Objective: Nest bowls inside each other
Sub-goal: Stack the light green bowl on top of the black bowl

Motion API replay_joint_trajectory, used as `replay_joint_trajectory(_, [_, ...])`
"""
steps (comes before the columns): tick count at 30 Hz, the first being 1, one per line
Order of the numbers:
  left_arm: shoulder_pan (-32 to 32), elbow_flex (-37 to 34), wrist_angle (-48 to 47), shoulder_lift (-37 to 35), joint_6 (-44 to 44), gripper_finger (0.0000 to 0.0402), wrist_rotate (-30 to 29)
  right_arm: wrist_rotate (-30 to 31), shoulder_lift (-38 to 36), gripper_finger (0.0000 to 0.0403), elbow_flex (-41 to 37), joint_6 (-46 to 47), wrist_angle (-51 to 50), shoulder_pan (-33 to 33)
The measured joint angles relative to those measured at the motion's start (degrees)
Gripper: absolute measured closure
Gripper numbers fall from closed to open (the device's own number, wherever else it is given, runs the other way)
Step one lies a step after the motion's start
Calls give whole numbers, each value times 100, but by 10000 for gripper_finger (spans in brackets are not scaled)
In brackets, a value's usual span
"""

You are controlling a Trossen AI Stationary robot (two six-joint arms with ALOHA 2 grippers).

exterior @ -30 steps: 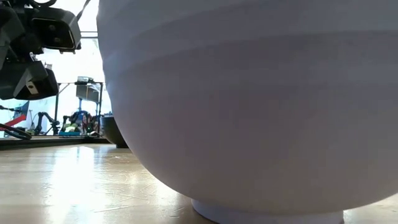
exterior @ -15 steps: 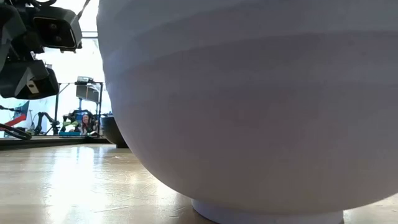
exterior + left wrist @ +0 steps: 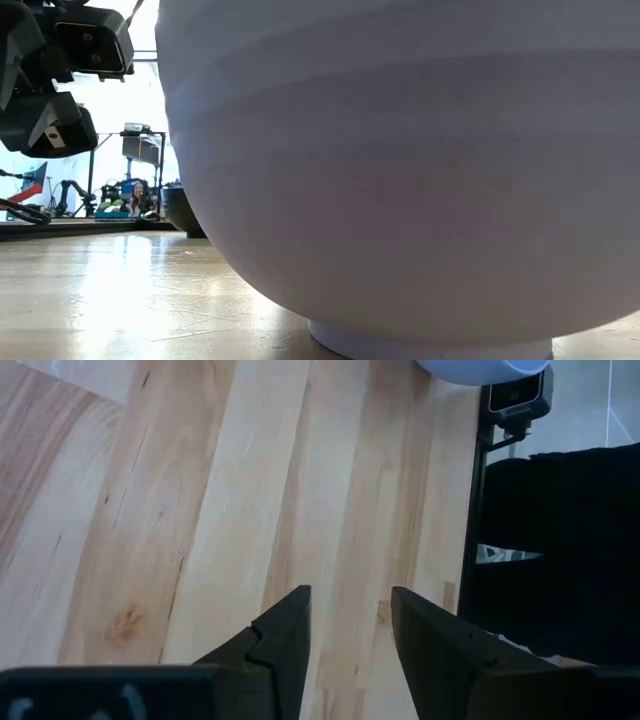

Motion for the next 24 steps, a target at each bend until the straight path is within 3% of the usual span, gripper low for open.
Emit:
replay_joint_trajectory(11, [0,2,7,0,3,277,0,37,-4,382,-29,-145,97,6])
replay_joint_trajectory(24, [0,9,317,0,0,277,0,46,-88,284,-9,-310,183,58])
